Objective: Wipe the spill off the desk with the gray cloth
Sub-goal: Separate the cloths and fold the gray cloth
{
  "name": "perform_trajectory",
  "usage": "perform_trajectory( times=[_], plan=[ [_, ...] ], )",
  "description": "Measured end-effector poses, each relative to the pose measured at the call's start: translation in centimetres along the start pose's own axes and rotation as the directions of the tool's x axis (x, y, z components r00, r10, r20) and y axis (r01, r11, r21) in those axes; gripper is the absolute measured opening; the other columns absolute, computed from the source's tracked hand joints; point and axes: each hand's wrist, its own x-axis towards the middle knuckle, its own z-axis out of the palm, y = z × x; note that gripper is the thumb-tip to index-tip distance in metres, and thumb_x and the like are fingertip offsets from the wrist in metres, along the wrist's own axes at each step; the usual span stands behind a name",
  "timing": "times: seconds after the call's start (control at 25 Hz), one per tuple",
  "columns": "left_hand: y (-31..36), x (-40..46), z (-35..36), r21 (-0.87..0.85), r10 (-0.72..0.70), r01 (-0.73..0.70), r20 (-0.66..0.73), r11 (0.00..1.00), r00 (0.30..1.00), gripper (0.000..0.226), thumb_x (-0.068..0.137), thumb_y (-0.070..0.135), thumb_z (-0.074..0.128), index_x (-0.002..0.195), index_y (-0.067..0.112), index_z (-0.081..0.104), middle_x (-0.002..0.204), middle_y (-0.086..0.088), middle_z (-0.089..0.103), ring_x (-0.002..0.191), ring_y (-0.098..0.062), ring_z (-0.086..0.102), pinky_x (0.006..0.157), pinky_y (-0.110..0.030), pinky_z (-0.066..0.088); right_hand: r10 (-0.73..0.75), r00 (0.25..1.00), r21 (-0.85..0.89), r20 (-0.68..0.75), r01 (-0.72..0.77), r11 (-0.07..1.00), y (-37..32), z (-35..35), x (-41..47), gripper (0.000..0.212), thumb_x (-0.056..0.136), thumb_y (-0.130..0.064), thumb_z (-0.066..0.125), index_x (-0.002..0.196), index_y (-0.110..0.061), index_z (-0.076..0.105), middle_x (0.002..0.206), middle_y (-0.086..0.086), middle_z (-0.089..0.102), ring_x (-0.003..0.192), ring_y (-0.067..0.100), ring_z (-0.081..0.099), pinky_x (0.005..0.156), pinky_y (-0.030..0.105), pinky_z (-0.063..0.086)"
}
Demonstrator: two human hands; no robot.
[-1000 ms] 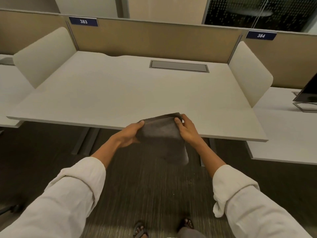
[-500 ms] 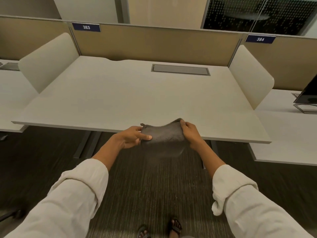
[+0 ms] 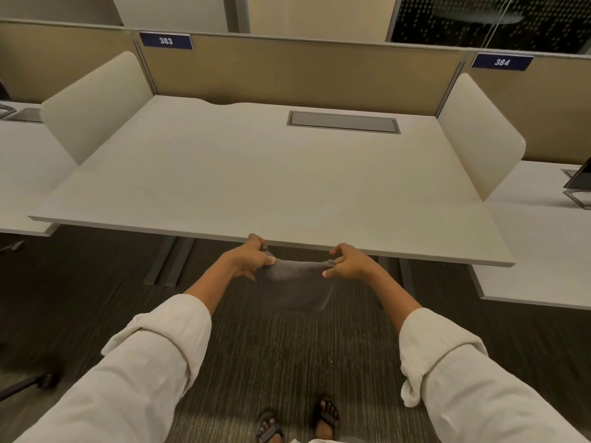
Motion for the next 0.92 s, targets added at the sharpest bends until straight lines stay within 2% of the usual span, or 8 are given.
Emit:
perform_trajectory(
  times=[0.12,0.24,0.36,0.44,0.56,0.72,0.84,0.92],
  plan=[
    [-0.1,0.5,-0.1,-0.050,-0.014,0.012,-0.029,0.999,0.999,0.037,0.092,0.016,0.063,0.121,0.014,0.039,0.121,-0.009,0.044,0.112,-0.027,0.051,0.087,-0.044,0.055,-0.079,0.997,0.000,0.004,0.079,0.997,0.4,-0.3,0.4,0.060,0.088,-0.036,0.072,0.136,-0.016,0.043,0.137,0.009,0.052,0.113,0.021,0.053,0.091,0.031,0.047],
    [0.2,0.4,-0.4,-0.107,-0.078,0.077,-0.005,0.991,0.997,0.035,0.081,0.025,0.077,0.106,0.007,0.059,0.118,-0.009,0.051,0.110,-0.024,0.052,0.090,-0.042,0.052,-0.113,0.993,0.119,-0.040,0.117,0.986,0.8,-0.6,0.6,0.055,0.090,-0.042,0.068,0.134,-0.022,0.043,0.131,0.010,0.054,0.107,0.021,0.059,0.084,0.033,0.056],
    [1.1,-0.3,-0.4,-0.098,-0.149,0.155,0.073,0.983,0.986,0.063,0.071,0.011,0.084,0.126,0.002,0.056,0.135,-0.009,0.048,0.133,-0.032,0.042,0.100,-0.038,0.045,-0.186,0.972,0.128,-0.143,0.205,0.970,0.9,-0.9,1.0,0.045,0.091,-0.039,0.067,0.132,-0.027,0.052,0.133,0.005,0.058,0.112,0.023,0.061,0.088,0.034,0.056],
    [1.7,-0.4,-0.4,-0.009,-0.122,0.124,0.089,0.992,0.988,0.053,0.069,0.000,0.082,0.117,0.007,0.060,0.135,-0.007,0.051,0.130,-0.031,0.045,0.104,-0.038,0.045,-0.238,0.955,0.103,-0.175,0.259,0.960,0.9,-1.2,1.2,0.034,0.092,-0.037,0.067,0.125,-0.026,0.065,0.134,0.000,0.061,0.118,0.024,0.059,0.092,0.033,0.052],
    [2.4,-0.5,-0.4,0.189,-0.049,0.045,0.012,0.981,0.999,0.038,0.065,-0.009,0.076,0.093,0.013,0.063,0.105,-0.007,0.059,0.100,-0.025,0.055,0.077,-0.032,0.050,-0.219,0.965,0.158,-0.142,0.240,0.958,0.9,-2.2,1.1,0.035,0.085,-0.043,0.074,0.111,-0.021,0.075,0.115,-0.004,0.070,0.109,0.017,0.062,0.088,0.030,0.052],
    [3.2,-0.8,0.1,0.297,0.058,-0.008,-0.159,0.955,0.986,0.033,0.064,-0.011,0.071,0.095,0.004,0.071,0.087,-0.002,0.059,0.092,-0.023,0.055,0.071,-0.031,0.049,-0.274,0.962,0.026,-0.020,0.274,0.961,0.5,-4.0,1.5,0.061,0.062,-0.047,0.090,0.116,-0.022,0.073,0.117,-0.004,0.069,0.106,0.014,0.062,0.092,0.033,0.054],
    [3.8,-1.1,-0.2,0.321,0.113,-0.051,-0.177,0.946,0.978,0.025,0.066,-0.008,0.067,0.088,0.003,0.074,0.088,-0.006,0.065,0.087,-0.021,0.058,0.062,-0.025,0.046,-0.322,0.945,-0.093,-0.057,0.316,0.944,-0.4,-4.5,2.5,0.046,0.069,-0.030,0.087,0.113,-0.022,0.075,0.115,-0.001,0.071,0.101,0.015,0.063,0.086,0.028,0.054],
    [4.0,-1.1,-0.7,0.332,0.152,-0.079,-0.201,0.940,0.968,0.021,0.069,-0.006,0.066,0.086,0.004,0.073,0.095,-0.009,0.066,0.090,-0.021,0.059,0.066,-0.026,0.046,-0.366,0.929,-0.127,-0.054,0.358,0.925,-1.2,-5.0,3.1,0.036,0.076,-0.028,0.082,0.111,-0.021,0.076,0.110,0.000,0.073,0.092,0.011,0.062,0.078,0.023,0.051]
  ],
)
